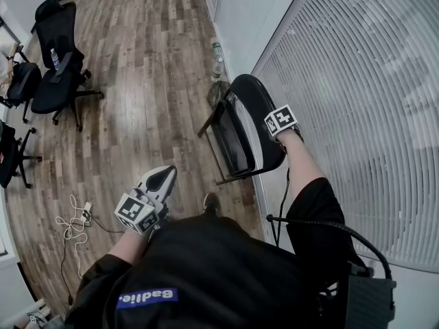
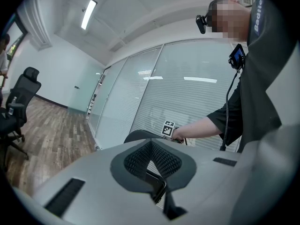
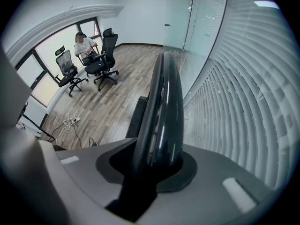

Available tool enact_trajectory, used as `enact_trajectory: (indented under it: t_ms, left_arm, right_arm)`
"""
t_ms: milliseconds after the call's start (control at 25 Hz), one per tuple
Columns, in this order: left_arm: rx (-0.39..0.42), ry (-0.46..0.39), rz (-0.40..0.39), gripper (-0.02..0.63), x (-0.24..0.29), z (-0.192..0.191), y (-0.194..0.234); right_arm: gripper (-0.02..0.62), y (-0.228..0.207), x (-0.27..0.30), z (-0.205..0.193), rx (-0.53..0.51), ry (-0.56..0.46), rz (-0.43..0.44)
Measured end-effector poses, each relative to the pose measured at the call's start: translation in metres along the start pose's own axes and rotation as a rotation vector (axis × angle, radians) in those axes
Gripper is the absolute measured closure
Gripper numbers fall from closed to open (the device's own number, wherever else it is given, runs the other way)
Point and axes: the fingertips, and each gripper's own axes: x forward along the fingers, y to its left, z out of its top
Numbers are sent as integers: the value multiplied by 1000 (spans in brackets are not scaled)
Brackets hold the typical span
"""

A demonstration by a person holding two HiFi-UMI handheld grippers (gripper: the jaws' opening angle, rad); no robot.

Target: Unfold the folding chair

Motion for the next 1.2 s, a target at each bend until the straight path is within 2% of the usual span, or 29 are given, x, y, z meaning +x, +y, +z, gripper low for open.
enact_trajectory:
  t_ms: [480, 1200]
  left_arm:
    - [-35, 20, -27, 600, 18, -6, 5]
    - [-87, 36, -133, 600, 64, -9, -4]
  right_arm:
    - [489, -1, 0, 2, 0, -2, 0]
    - [489, 2, -3, 4, -2, -3, 4]
